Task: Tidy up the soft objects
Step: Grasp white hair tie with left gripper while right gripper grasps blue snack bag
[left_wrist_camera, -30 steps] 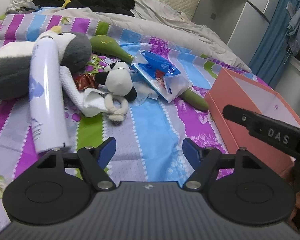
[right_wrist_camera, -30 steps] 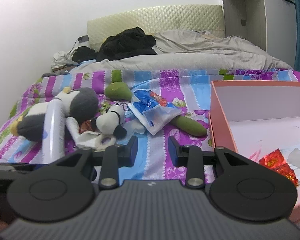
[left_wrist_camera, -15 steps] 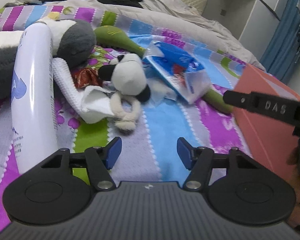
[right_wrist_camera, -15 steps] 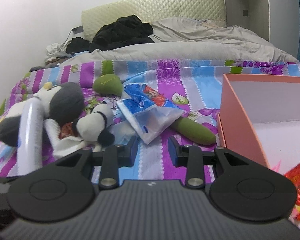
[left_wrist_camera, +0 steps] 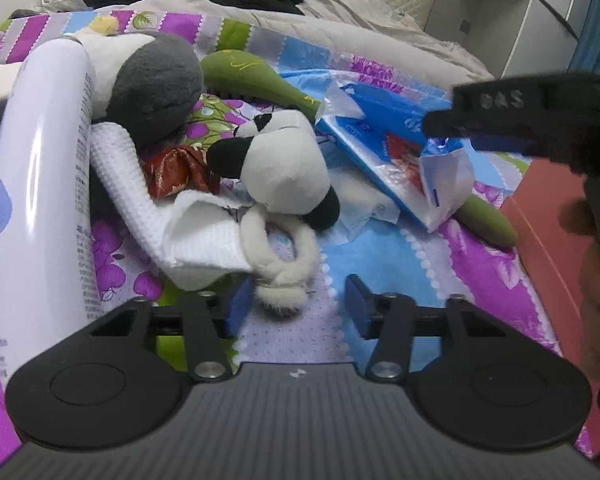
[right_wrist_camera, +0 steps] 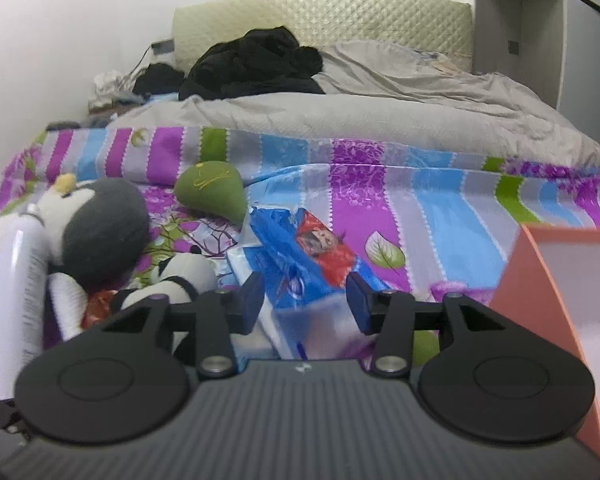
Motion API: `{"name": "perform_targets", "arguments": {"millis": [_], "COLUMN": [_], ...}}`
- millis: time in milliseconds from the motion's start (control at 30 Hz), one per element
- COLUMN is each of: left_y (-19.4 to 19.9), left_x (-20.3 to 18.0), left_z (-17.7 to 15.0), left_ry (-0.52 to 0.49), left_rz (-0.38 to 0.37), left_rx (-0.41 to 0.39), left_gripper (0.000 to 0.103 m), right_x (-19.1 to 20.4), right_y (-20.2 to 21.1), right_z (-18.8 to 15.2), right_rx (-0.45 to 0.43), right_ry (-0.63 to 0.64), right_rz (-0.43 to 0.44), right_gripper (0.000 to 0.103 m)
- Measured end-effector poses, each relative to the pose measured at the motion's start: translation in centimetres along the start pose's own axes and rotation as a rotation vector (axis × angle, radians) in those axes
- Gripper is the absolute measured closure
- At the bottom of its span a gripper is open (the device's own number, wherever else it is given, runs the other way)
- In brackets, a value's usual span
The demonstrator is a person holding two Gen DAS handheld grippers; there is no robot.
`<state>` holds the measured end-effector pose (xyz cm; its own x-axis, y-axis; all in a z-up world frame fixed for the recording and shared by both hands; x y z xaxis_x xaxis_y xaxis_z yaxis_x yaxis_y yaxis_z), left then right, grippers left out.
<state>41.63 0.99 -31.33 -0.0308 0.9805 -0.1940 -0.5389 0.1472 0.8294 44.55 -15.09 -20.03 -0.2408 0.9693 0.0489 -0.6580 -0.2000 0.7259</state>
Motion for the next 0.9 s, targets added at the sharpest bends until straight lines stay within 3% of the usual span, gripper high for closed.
{"name": "perform_targets", "arguments": {"millis": [33, 267, 300, 333, 433, 467, 500, 900], "left_y": [-0.2, 0.0, 0.1, 0.3, 1.0, 1.2, 1.5, 6.0], "left_x": [0.0, 0.4, 0.4, 0.5, 0.6, 0.6, 0.5, -0.9], "left_z": [0.1, 0.1, 0.0, -0.1, -0.6, -0.7, -0.9, -2.9], "left_ry": [-0.003, 0.003, 0.008, 0.012, 0.033, 0.038, 0.038, 0.037], "left_rz": [0.007, 0.005, 0.004, -0.004, -0.028, -0.033, -0.034, -0.050], "left_rx": [0.002, 0.012, 0.015, 0.019, 0.031, 0.030, 0.030, 0.010], "left_gripper": [0.065, 0.066, 0.075, 0.075, 0.075, 0.075, 0.075, 0.076], "right_x": [0.1, 0.9, 0.8, 0.6, 0.2, 0.1, 0.0, -0.3], "right_y": [-0.5, -2.8, -2.8, -2.9, -2.7, -2.4, -2.1, 4.4], "right_z": [0.3, 0.2, 0.3, 0.3, 0.1, 0.0, -0.1, -4.0], "right_rx": [0.007, 0.093, 0.104, 0.122, 0.150, 0.150, 0.151, 0.159], "right_ry": [0.009, 0.121, 0.121, 0.118, 0.109, 0.110, 0.106, 0.033], "right_rz": [-0.004, -0.066, -0.068, -0.060, -0.057, -0.064, -0.064, -0.054], "right_gripper": [0.055, 0.059, 0.060, 0.060, 0.073, 0.086, 0.089, 0.093]}}
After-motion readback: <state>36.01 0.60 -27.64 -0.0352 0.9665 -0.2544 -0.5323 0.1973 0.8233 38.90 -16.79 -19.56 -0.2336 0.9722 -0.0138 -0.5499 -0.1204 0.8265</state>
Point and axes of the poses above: each gripper's, at about its wrist camera, not at the fingertips, and y roughly against the way its jaws point, x to its left, z to its top, the point moved 5 cm from there along -y, roughly the way its jaws point, and after that the axes turned 15 degrees about x, right-handed, at the moved point
